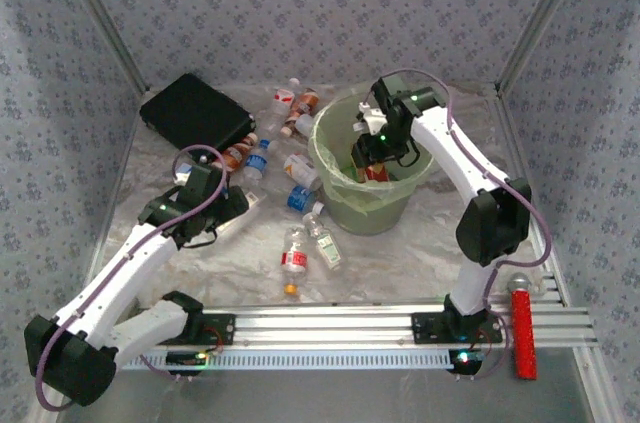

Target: Put the plastic bottles in the bin

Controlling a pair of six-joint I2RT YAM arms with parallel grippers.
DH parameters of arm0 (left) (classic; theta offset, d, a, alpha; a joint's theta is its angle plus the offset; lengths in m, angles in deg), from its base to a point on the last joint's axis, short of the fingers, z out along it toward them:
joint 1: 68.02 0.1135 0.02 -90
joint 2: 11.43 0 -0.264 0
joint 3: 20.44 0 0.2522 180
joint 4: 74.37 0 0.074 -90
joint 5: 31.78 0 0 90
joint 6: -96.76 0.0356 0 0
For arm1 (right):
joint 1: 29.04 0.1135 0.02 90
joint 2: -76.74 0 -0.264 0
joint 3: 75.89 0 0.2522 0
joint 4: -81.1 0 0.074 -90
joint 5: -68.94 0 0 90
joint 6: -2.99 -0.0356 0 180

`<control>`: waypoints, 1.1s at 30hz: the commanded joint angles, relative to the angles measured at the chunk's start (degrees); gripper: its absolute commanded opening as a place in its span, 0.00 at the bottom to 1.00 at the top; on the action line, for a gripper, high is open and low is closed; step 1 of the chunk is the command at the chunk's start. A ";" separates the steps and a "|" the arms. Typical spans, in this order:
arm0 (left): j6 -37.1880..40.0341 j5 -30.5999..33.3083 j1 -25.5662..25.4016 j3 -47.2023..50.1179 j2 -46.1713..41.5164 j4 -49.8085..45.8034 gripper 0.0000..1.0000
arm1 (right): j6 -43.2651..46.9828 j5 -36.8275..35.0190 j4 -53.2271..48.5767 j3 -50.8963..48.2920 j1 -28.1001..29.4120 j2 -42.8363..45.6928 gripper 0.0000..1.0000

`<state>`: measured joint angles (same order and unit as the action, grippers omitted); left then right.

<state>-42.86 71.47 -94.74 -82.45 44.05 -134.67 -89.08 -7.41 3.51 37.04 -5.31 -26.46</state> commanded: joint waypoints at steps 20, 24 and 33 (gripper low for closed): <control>1.68 2.92 0.45 4.35 1.52 -0.17 1.00 | -0.82 4.63 9.29 -9.93 -1.39 -1.29 0.71; 9.59 5.23 0.44 3.71 3.50 -0.17 1.00 | -0.16 4.80 7.54 -8.93 -1.08 1.14 0.76; 22.01 5.25 0.62 3.23 8.76 4.60 1.00 | 1.01 3.23 1.81 -5.06 -0.78 7.17 0.81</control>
<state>-27.52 76.06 -94.46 -76.81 51.42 -131.63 -89.08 -3.41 9.06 29.28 -6.32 -22.64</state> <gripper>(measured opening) 0.999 0.809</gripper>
